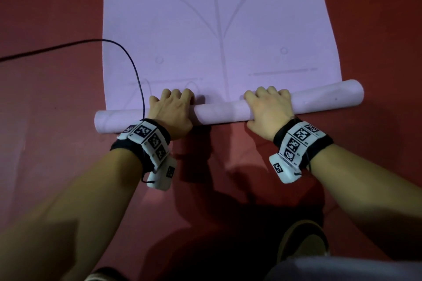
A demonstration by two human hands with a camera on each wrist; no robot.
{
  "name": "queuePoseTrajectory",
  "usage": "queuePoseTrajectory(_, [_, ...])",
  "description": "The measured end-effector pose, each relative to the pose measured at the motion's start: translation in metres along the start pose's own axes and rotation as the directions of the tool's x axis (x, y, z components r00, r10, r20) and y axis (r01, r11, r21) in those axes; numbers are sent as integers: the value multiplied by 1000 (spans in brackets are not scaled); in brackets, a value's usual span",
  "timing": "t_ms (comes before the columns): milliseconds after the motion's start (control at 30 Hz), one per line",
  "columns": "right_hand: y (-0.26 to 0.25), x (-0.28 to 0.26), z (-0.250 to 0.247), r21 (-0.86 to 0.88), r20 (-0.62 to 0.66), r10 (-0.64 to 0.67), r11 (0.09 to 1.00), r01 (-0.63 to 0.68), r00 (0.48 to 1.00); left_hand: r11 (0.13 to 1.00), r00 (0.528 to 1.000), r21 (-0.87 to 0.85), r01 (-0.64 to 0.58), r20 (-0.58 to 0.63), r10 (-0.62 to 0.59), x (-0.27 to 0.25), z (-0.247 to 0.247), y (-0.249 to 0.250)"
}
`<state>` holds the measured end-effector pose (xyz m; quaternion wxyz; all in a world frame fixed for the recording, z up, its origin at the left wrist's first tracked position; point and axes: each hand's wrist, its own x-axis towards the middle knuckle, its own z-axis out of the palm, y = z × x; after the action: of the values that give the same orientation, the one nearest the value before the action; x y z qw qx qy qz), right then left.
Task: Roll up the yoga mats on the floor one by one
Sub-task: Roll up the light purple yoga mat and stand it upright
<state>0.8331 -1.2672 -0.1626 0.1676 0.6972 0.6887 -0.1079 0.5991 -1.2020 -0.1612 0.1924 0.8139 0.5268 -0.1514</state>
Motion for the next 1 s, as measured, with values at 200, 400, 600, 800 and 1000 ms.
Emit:
queuePoseTrajectory(200, [2,6,-2,47,44,18,999,-20,999,989,981,141,36,-196,-8,-14,12,26])
queuePoseTrajectory(400, [4,14,-6,94,107,30,995,-40,994,981,978,181,74,-206,-35,-17,21,31])
queuePoseTrajectory(600, [5,20,-11,122,156,38,991,-58,987,984,958,162,74,-286,-25,-13,26,42])
queuePoseTrajectory(800, [6,15,-9,139,53,-10,990,2,999,987,981,147,66,-192,-37,1,19,38])
queuePoseTrajectory(1000, [8,1,15,-2,-255,-44,999,45,966,995,996,72,65,-62,-60,17,3,37])
